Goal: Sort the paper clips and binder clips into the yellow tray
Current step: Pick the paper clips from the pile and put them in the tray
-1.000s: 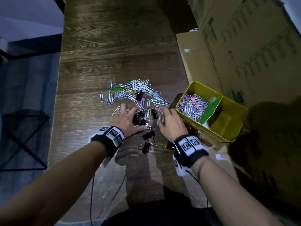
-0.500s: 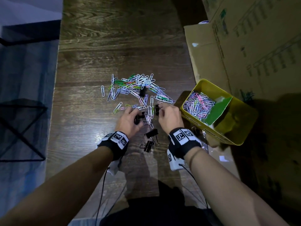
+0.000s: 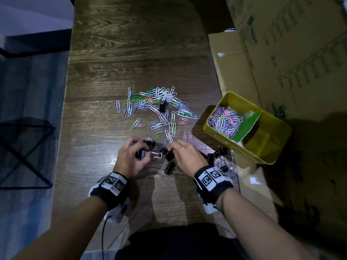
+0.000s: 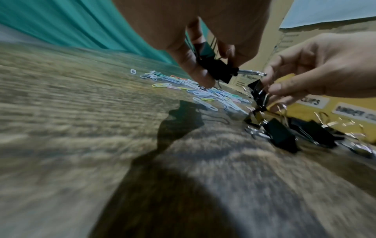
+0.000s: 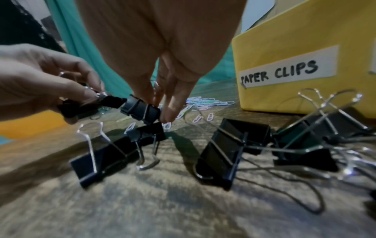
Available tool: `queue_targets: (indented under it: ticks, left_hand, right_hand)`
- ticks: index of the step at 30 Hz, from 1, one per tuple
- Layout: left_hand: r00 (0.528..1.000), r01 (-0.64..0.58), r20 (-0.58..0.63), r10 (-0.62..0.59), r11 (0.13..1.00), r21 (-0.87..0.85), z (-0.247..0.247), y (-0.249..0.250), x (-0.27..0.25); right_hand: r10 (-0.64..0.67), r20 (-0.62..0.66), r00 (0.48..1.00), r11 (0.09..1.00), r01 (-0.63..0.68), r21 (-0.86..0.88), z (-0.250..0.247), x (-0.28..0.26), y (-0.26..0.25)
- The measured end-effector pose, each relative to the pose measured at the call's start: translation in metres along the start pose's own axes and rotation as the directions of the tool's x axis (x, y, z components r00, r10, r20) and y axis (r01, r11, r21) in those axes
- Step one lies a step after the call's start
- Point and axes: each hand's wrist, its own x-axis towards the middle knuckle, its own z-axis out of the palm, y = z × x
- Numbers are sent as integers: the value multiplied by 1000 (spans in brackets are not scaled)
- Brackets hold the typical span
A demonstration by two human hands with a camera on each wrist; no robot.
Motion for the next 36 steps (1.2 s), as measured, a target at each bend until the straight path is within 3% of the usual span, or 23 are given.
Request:
queue_targets:
  ticks: [6,9,13,18,23,25,28,30,34,36]
  left_hand:
    - [962,-52,261,74,995,-91,13,-3,-47]
    - [931,-70,355,84,996,-52,26,1,-59]
    - [859,-103,509,54,992,68,28,15,-63]
    - [836,-132,549,19,977,167,4,23,-38]
    - [868,-69,493,-54,971,228,4,2,5]
    - [867,-89,497,-31,972,216,12,1,23]
    - [852,-128,523,-5,968,216,22,1,49]
    - [850,-82,523,-63,965,250,23,4,68]
    - [917,86,359,-171,966,242,21,8,119]
    - [935,146,272,-229,945,292,25,10,145]
  right_hand:
    - [-58,186,981,953,110,-283,-2,-15,-6]
    - [-50,246,968,941,128,-314,-2,-29,-7]
    - [84,380,921,941,51,-333,-6,-35,-4]
    - [150,476,867,969,-32,-247,-32,-10,-7]
    - [243,341,908,943,-139,-303,-39,24,5]
    - [265,325,908,936,-162,-312,-32,39,10]
    - [233,303,924,952,-153,-266,-22,58,12]
    - [213,233,949,959,-157,-236,-22,69,11]
    - [179,-34,983,960,-182,-211,-31,85,11]
    - [211,-85,974,939,-226,-259,-32,91,12]
